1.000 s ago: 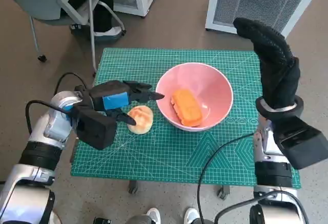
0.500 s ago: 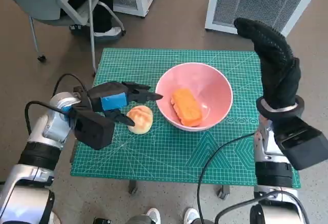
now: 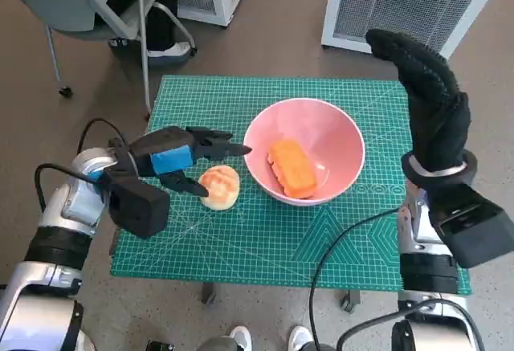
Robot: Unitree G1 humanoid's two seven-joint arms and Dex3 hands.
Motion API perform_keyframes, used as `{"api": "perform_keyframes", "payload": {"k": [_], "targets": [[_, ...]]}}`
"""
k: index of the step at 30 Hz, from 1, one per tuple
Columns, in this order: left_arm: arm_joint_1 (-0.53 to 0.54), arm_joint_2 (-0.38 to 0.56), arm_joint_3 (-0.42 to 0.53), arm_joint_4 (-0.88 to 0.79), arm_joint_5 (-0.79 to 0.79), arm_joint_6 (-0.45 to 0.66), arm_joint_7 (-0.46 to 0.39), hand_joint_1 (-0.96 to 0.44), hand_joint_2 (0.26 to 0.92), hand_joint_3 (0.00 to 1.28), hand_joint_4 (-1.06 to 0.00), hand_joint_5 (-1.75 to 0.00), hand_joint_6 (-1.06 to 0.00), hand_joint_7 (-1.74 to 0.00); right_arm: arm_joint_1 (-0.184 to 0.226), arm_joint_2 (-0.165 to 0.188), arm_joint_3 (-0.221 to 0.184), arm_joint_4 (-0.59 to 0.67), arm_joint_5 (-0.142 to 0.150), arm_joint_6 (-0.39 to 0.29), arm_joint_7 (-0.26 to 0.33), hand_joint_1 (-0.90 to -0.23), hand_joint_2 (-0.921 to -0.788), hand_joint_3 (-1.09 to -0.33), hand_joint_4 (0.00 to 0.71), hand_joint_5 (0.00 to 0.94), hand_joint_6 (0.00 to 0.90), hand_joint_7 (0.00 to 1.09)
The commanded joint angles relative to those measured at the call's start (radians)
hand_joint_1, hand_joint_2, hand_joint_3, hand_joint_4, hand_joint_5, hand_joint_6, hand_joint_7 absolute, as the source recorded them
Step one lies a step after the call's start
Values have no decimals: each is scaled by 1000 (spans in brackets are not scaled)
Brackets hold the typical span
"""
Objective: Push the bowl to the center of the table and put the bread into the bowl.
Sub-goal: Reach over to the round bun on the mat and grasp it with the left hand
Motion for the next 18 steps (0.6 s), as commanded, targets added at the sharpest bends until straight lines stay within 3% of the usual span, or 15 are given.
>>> {"api": "perform_keyframes", "payload": {"k": [1,18], "targets": [[28,12,17,-10,-3,-25,33,-224,801,0,-419,-23,-501,-32,19,0,0,7,-4,11,-7,-607,-921,-752,345,3,65,610],[65,23,4,-43,0,73,-31,-174,815,5,-452,-13,-529,-29,15,4,-1,17,8,14,-1,-599,-921,-753,345,2,66,611]]}}
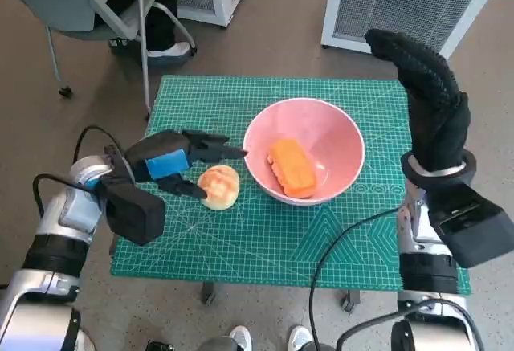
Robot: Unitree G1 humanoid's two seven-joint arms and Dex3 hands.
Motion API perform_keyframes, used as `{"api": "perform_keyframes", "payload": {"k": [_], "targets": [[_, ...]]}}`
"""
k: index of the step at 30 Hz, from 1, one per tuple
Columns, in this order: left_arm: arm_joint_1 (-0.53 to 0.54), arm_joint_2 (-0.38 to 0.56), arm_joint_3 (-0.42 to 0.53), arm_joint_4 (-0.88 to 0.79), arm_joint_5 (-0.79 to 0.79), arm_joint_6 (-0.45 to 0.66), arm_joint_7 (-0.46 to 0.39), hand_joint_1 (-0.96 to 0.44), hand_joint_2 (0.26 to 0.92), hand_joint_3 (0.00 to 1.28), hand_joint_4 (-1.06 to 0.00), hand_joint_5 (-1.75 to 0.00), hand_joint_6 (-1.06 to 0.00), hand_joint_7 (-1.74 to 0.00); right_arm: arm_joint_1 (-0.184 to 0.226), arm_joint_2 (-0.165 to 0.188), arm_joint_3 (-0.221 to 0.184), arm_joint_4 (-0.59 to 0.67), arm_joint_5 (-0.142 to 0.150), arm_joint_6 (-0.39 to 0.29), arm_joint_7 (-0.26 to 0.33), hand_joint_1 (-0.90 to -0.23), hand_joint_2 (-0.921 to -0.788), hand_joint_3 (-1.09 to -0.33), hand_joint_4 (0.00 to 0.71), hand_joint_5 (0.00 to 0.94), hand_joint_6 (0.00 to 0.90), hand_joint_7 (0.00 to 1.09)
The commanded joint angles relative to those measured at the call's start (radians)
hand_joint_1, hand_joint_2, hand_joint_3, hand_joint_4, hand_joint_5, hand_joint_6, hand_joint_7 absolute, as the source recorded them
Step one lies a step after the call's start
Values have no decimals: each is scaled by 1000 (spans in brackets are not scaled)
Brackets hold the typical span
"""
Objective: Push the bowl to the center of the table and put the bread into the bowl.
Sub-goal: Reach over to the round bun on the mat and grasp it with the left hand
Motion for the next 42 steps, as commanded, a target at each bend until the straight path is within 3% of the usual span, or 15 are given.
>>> {"api": "perform_keyframes", "payload": {"k": [1,29,41,42], "targets": [[10,13,-11,-8,2,26,-29,-171,816,5,-452,-11,-529,-28,15,3,0,15,8,14,0,-600,-921,-753,345,2,66,611],[1,-31,-96,102,81,84,-23,-126,840,5,-454,-9,-526,-12,15,4,-1,12,21,25,7,-607,-921,-739,344,1,66,616],[-31,-77,-116,235,127,60,109,37,881,16,-635,-70,-679,-78,15,3,3,15,7,21,3,-607,-921,-740,343,1,65,618],[-31,-80,-117,243,130,55,126,-104,895,67,-707,-109,-645,-526,15,2,3,14,6,21,3,-607,-921,-740,343,1,65,618]]}}
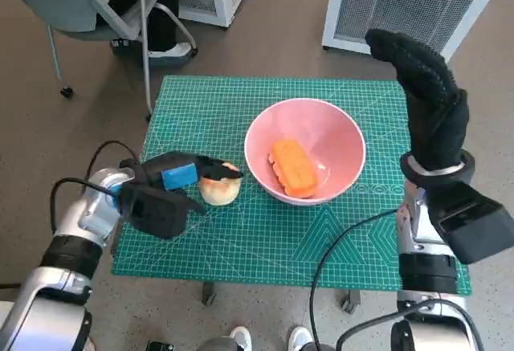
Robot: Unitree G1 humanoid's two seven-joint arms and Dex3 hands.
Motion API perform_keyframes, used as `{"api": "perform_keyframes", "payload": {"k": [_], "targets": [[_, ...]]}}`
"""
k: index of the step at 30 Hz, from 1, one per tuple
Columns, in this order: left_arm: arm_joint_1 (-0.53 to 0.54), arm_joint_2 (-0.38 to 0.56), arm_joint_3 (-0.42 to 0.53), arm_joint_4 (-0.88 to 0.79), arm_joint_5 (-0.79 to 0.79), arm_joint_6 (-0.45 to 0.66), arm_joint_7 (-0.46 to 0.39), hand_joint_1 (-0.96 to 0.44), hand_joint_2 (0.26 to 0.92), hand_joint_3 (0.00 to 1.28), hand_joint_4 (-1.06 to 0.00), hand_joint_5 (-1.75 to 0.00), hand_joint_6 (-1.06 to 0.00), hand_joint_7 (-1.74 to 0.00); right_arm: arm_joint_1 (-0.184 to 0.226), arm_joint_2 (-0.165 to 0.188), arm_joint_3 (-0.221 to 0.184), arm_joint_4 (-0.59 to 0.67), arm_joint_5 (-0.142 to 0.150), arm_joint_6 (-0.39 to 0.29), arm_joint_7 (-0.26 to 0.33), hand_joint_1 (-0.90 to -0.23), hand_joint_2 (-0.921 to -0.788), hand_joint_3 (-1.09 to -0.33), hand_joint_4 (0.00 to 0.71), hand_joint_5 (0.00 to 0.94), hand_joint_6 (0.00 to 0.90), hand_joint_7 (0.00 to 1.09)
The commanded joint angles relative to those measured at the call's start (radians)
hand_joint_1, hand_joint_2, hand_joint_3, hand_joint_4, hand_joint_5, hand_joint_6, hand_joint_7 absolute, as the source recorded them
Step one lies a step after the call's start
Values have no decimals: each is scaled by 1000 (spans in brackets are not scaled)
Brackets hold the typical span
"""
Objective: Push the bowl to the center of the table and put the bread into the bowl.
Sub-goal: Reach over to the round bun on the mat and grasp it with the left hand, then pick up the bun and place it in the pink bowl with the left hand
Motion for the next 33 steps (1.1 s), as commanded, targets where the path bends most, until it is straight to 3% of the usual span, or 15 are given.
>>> {"api": "perform_keyframes", "payload": {"k": [1,2,3,6,9,22,33], "targets": [[3,-21,-17,60,37,-13,61,-154,900,92,-732,-124,-624,-695,16,0,3,7,0,5,3,-607,-921,-740,343,1,65,618],[1,-22,-19,69,44,-20,82,-225,908,129,-767,-146,-594,-938,15,0,3,7,0,6,3,-607,-921,-740,343,1,64,618],[1,-23,-22,77,55,-28,108,-143,913,131,-700,-546,-587,-1043,15,-1,2,7,0,7,4,-609,-921,-740,344,1,64,619],[-2,-25,-28,100,78,-53,172,-45,918,115,-648,-1018,-599,-1129,15,-3,2,8,-2,6,4,-613,-921,-739,344,1,64,619],[-7,-25,-28,120,83,-79,213,-12,920,95,-639,-1175,-628,-1121,16,-4,1,8,-3,5,4,-614,-921,-740,343,0,62,620],[-43,-22,6,167,41,-104,227,4,920,90,-604,-1313,-670,-1059,15,-2,0,17,-10,-6,-1,-611,-921,-742,343,0,58,625],[-104,-17,113,115,-85,-73,151,4,920,102,-592,-1319,-653,-1087,13,-1,-2,21,-8,-7,-3,-609,-921,-742,343,0,56,627]]}}
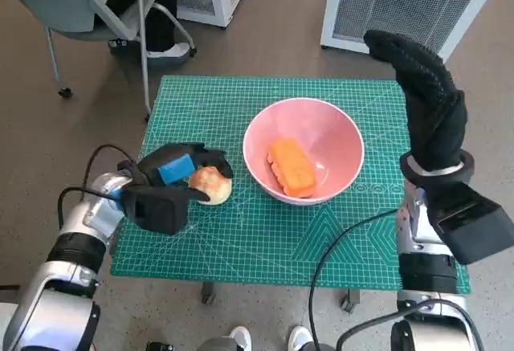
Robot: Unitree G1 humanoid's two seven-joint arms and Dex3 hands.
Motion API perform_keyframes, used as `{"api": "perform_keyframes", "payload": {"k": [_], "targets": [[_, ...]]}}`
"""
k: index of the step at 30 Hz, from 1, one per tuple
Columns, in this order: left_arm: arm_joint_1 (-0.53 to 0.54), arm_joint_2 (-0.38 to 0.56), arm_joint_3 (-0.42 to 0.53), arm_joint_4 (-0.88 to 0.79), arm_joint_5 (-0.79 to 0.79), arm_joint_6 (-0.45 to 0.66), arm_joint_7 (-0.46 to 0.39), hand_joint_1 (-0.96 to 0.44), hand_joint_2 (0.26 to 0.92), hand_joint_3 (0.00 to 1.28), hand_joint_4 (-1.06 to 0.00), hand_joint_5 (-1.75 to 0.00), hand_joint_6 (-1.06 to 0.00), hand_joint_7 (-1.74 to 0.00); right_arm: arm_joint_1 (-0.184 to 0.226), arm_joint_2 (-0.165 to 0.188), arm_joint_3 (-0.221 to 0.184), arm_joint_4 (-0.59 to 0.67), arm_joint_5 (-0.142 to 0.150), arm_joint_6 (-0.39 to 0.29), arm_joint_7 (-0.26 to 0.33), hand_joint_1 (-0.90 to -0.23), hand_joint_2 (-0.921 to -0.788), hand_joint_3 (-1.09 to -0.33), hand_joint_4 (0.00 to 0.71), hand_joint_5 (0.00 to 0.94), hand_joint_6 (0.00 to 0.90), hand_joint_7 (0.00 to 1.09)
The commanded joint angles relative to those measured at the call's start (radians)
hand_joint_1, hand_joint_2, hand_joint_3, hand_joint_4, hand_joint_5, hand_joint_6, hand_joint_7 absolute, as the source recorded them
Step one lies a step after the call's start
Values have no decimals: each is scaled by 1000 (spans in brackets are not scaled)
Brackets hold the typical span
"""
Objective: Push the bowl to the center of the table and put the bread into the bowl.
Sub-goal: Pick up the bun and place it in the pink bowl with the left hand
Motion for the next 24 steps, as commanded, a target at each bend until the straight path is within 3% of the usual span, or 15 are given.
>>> {"api": "perform_keyframes", "payload": {"k": [1,13,24], "targets": [[-61,6,62,-49,-75,29,-35,4,921,103,-591,-1319,-651,-1091,12,-1,-1,15,-1,1,-2,-609,-921,-742,343,0,56,627],[-145,-58,127,-206,-130,97,7,5,920,82,-618,-1263,-667,-1105,-3,4,2,35,5,-7,4,-609,-921,-742,343,0,55,629],[-265,-183,88,-189,-96,86,51,3,920,77,-623,-1218,-669,-1143,-12,8,4,37,12,-2,7,-604,-921,-740,345,1,57,628]]}}
